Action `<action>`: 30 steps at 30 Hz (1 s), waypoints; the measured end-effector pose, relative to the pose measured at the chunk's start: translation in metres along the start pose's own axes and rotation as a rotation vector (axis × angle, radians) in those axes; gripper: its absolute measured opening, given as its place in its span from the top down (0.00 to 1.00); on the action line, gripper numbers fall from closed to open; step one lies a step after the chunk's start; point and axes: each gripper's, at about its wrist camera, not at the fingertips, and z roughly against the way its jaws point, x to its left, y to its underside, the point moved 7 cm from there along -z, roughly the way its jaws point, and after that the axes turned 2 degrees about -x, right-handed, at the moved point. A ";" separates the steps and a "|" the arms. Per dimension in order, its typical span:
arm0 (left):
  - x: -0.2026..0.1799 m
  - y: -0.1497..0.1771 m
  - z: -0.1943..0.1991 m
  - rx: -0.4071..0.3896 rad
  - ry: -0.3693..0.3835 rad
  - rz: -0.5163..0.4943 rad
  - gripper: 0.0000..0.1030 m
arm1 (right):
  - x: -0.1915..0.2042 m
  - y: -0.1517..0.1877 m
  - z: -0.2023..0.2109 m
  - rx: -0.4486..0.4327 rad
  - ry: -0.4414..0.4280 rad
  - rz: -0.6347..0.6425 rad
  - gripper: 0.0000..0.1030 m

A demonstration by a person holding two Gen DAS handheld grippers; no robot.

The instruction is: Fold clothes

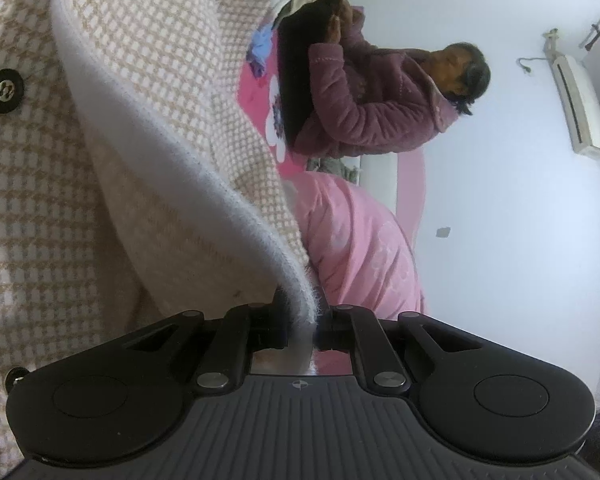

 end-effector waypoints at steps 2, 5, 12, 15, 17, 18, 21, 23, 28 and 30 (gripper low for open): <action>-0.004 0.001 0.003 -0.010 0.013 -0.009 0.92 | -0.004 0.000 -0.010 -0.011 0.081 0.039 0.40; -0.009 0.001 0.007 -0.022 0.031 -0.018 0.92 | -0.001 0.009 -0.026 0.019 0.071 0.047 0.43; -0.020 0.001 0.027 -0.053 0.052 -0.052 0.92 | 0.004 0.003 -0.022 0.023 0.326 0.398 0.92; -0.013 0.007 0.029 -0.030 0.017 -0.061 0.92 | 0.004 -0.007 -0.013 0.043 0.385 0.491 0.93; -0.001 0.013 0.032 -0.003 -0.029 -0.058 0.93 | 0.009 -0.007 -0.009 0.036 0.405 0.564 0.93; 0.004 0.016 0.035 0.008 -0.054 -0.062 0.93 | 0.011 -0.007 -0.006 0.029 0.413 0.600 0.93; 0.028 0.027 0.044 0.048 -0.157 -0.098 0.94 | 0.002 -0.005 -0.005 0.038 0.421 0.600 0.92; 0.049 0.036 0.047 0.081 -0.243 -0.123 0.94 | -0.009 0.001 -0.012 0.066 0.432 0.593 0.92; 0.085 0.064 0.038 0.169 -0.404 -0.268 0.94 | -0.021 -0.004 -0.011 0.054 0.415 0.490 0.88; 0.087 0.077 0.033 0.201 -0.426 -0.333 0.94 | -0.028 -0.007 -0.012 0.057 0.409 0.458 0.80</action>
